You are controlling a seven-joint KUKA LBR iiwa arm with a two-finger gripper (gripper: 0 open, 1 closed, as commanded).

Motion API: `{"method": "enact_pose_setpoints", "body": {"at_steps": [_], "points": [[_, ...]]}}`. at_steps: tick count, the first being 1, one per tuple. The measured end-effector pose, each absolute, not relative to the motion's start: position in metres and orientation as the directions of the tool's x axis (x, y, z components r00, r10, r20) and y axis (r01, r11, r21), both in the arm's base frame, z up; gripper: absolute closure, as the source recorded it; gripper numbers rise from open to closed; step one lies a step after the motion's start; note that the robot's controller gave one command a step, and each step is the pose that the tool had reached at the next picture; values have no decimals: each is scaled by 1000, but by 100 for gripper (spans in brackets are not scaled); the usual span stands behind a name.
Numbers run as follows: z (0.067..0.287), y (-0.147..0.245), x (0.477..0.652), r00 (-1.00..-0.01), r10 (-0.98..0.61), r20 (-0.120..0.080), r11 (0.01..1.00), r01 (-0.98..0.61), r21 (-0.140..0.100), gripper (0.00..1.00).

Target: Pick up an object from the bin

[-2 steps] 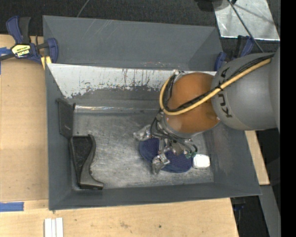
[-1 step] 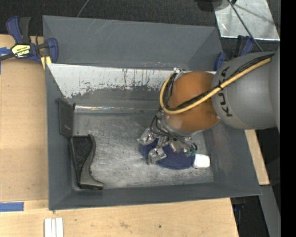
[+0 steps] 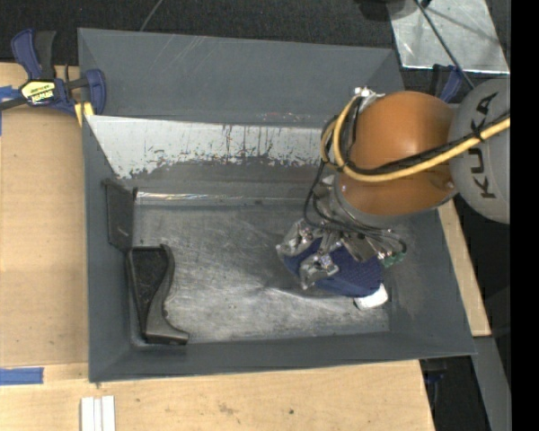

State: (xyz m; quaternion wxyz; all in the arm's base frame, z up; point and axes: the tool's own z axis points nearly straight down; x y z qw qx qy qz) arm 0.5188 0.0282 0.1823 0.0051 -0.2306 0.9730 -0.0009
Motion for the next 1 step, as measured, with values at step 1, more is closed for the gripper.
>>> {"method": "enact_pose_setpoints", "body": {"at_steps": [1], "points": [[217,20,526,-859,-512,-7,859,-512,-3,100]]}}
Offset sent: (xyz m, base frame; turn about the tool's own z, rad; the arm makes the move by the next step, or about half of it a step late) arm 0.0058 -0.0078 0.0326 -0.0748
